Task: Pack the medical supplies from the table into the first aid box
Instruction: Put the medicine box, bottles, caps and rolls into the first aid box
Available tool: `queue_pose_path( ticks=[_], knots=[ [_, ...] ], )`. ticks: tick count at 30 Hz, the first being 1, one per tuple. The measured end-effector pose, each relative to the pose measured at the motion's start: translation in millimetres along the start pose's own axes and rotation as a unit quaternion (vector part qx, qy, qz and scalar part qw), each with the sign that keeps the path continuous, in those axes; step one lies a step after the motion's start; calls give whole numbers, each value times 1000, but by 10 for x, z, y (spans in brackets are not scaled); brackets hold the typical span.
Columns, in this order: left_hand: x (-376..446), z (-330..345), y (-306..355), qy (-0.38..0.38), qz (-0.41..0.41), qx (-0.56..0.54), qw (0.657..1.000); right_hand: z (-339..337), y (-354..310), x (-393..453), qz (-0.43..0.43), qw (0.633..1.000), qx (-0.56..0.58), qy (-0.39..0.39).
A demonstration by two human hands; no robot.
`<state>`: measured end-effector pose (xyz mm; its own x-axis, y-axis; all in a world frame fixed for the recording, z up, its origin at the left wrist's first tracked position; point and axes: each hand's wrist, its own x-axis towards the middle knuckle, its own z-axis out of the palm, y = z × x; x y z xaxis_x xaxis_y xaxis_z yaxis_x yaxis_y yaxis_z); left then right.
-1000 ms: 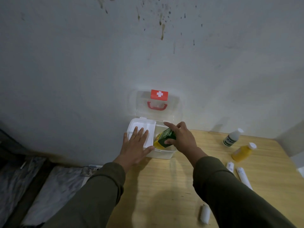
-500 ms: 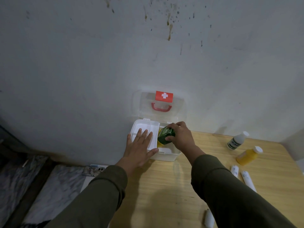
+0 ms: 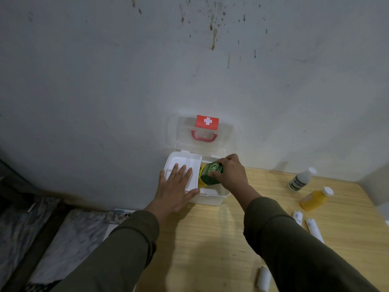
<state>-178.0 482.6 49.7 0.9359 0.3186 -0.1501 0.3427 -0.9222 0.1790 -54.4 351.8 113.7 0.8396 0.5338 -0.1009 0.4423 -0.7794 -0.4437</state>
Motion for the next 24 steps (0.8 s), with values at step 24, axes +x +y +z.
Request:
queue_pose_path(
  ticks=[24],
  knots=[
    [-11, 2, 2, -8, -10, -1, 1000, 536, -5, 78, 85, 990, 108, -17]
  ],
)
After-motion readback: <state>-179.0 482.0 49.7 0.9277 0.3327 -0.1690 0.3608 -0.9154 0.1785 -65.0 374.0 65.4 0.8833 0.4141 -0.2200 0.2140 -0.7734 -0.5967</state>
